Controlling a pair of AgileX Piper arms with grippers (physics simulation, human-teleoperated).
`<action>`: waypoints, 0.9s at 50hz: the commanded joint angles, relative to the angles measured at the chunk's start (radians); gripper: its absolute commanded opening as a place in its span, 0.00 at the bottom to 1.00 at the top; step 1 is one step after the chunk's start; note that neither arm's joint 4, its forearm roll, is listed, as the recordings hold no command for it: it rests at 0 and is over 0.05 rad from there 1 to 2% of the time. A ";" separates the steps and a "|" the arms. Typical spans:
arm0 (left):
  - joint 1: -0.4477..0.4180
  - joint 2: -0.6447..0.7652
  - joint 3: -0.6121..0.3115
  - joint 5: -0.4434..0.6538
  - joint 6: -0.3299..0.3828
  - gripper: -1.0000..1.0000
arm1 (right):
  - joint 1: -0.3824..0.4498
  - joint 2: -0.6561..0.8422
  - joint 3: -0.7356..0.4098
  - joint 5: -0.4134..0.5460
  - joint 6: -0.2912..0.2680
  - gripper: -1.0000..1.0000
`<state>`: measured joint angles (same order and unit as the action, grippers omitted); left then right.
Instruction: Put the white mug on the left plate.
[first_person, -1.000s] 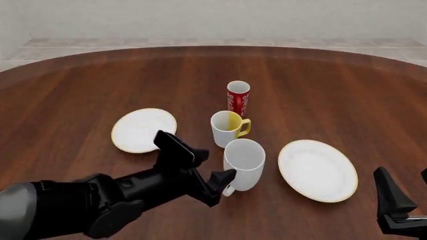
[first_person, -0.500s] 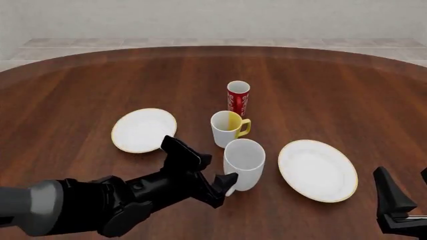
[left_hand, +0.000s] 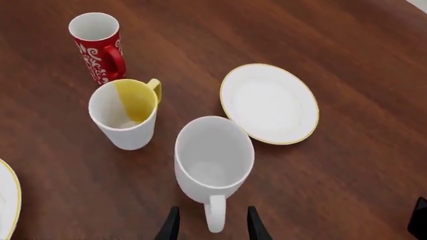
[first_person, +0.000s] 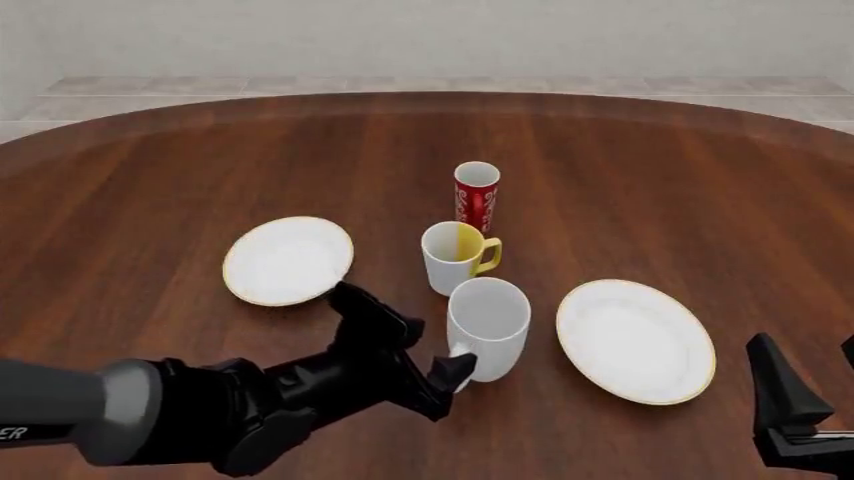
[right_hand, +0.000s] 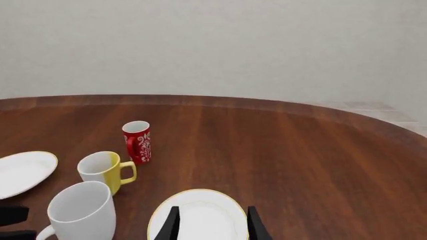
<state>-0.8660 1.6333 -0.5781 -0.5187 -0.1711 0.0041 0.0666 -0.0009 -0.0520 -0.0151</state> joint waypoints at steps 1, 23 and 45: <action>0.001 0.040 -0.002 -0.024 -0.009 1.00 | -0.001 -0.006 0.000 0.005 0.000 1.00; -0.003 0.092 -0.016 -0.050 -0.008 1.00 | -0.003 -0.008 -0.001 0.007 0.005 1.00; 0.018 0.055 0.002 -0.042 0.036 0.00 | 0.000 -0.001 0.000 -0.001 -0.002 1.00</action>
<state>-0.8552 1.7016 -0.5837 -0.5635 -0.1614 0.0028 0.0592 -0.0009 -0.0471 -0.0141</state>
